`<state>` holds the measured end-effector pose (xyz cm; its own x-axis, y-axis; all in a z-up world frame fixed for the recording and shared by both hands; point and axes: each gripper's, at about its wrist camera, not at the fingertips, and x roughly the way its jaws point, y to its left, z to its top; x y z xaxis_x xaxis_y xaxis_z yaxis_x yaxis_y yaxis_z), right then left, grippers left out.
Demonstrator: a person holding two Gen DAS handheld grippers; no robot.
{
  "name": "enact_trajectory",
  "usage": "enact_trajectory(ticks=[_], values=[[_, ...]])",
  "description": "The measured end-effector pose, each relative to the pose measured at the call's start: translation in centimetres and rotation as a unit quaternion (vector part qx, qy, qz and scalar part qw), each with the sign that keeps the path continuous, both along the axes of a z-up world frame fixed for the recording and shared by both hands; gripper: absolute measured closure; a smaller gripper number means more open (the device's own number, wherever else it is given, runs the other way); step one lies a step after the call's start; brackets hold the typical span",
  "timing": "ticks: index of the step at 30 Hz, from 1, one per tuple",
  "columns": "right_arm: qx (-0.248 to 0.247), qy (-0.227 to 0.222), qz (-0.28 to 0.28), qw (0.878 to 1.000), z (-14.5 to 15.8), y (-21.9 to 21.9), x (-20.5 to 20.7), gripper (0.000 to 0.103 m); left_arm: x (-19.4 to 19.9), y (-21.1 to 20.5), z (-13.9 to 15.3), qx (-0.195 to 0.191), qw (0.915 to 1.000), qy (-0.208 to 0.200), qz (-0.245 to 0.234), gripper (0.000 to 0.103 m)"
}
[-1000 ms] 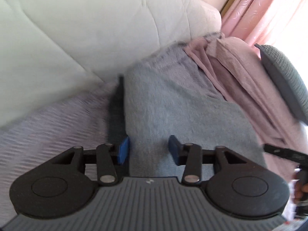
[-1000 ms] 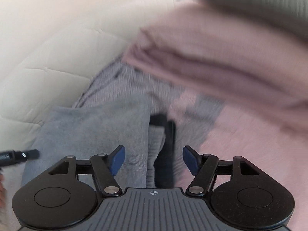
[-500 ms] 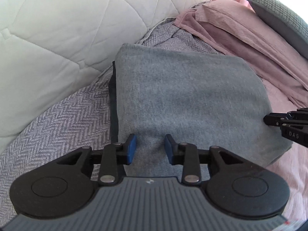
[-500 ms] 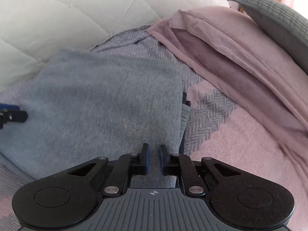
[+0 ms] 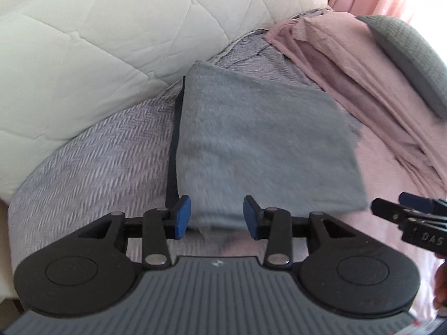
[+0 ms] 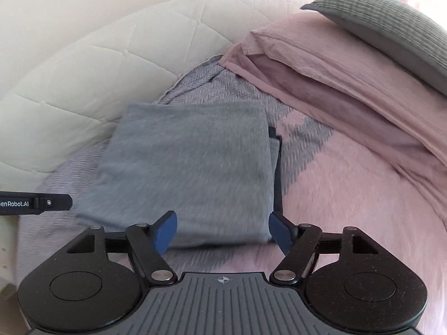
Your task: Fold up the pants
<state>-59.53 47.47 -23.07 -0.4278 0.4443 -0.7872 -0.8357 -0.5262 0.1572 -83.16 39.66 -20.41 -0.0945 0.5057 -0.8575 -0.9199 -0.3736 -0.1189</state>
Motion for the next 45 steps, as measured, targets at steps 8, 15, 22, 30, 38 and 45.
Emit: enact_trajectory(ticks=[8, 15, 22, 30, 38, 45], values=[[-0.011, 0.028, -0.015, 0.999, 6.3, -5.2, 2.8, 0.033, 3.0, -5.0, 6.9, 0.004, 0.9996, 0.024, -0.017, 0.053], [-0.011, 0.043, -0.006, 0.999, 11.0, -10.3, 5.2, 0.033, 5.7, -10.4, 11.9, 0.019, 0.9988, 0.034, -0.031, 0.046], [-0.004, 0.046, 0.007, 0.999, 14.0, -15.1, 7.7, 0.033, 8.1, -15.9, 14.7, 0.03, 0.9981, 0.045, -0.029, 0.043], [0.006, 0.039, 0.031, 0.999, 15.9, -19.4, 9.5, 0.033, 10.6, -20.6, 16.2, 0.04, 0.9978, 0.05, -0.018, 0.043], [0.007, 0.041, 0.047, 0.998, 16.6, -22.2, 11.0, 0.033, 12.7, -23.2, 16.5, 0.044, 0.9975, 0.052, -0.018, 0.043], [0.005, 0.043, 0.047, 0.998, 16.6, -23.2, 11.8, 0.033, 13.7, -24.4, 16.3, 0.041, 0.9977, 0.05, -0.022, 0.043]])
